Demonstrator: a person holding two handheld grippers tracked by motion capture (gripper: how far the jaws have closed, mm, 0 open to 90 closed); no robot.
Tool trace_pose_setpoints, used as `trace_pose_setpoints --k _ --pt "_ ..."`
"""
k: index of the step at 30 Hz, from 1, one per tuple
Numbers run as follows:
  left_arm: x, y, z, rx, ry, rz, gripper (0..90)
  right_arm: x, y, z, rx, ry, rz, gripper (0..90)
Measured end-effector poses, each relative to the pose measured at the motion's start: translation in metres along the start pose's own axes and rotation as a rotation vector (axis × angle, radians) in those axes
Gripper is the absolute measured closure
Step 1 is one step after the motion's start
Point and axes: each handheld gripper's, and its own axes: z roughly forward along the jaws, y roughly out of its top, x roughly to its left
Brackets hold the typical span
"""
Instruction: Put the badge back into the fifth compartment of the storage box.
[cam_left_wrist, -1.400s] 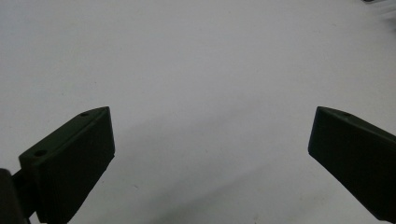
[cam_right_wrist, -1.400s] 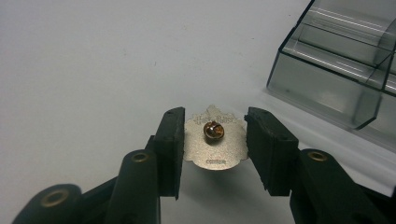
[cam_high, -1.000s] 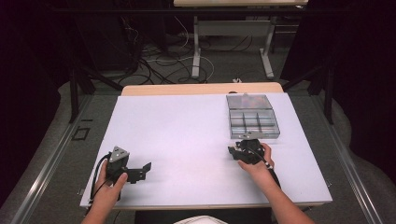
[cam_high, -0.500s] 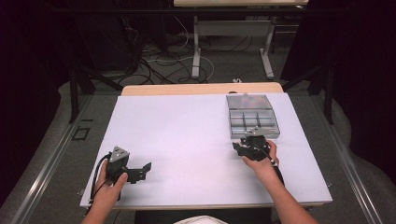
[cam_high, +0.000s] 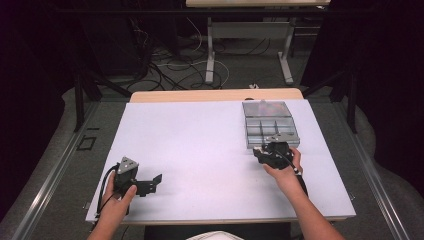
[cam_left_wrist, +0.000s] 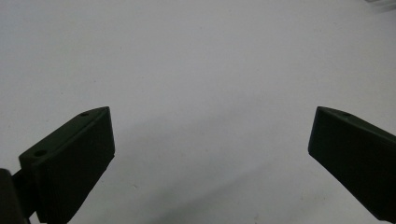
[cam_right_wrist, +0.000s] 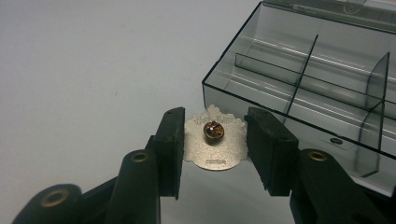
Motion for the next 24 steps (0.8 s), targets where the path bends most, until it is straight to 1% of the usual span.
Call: trace_pose_setpoints --k 1,10,16,24 --pt "0.0 0.0 0.0 -0.001 -0.003 -0.005 1.0 0.0 0.0 0.0 -0.002 -0.004 0.001 57.4" --pt "0.0 0.0 0.0 -0.007 0.001 -0.004 1.0 -0.004 0.004 -0.002 -0.011 -0.013 -0.002 57.4" --pt "0.0 0.0 0.0 -0.007 0.001 -0.004 1.0 -0.007 0.006 -0.003 -0.01 -0.018 0.004 57.4" --pt "0.0 0.0 0.0 -0.007 0.001 -0.005 1.0 -0.015 0.01 -0.004 -0.01 -0.036 0.009 57.4"
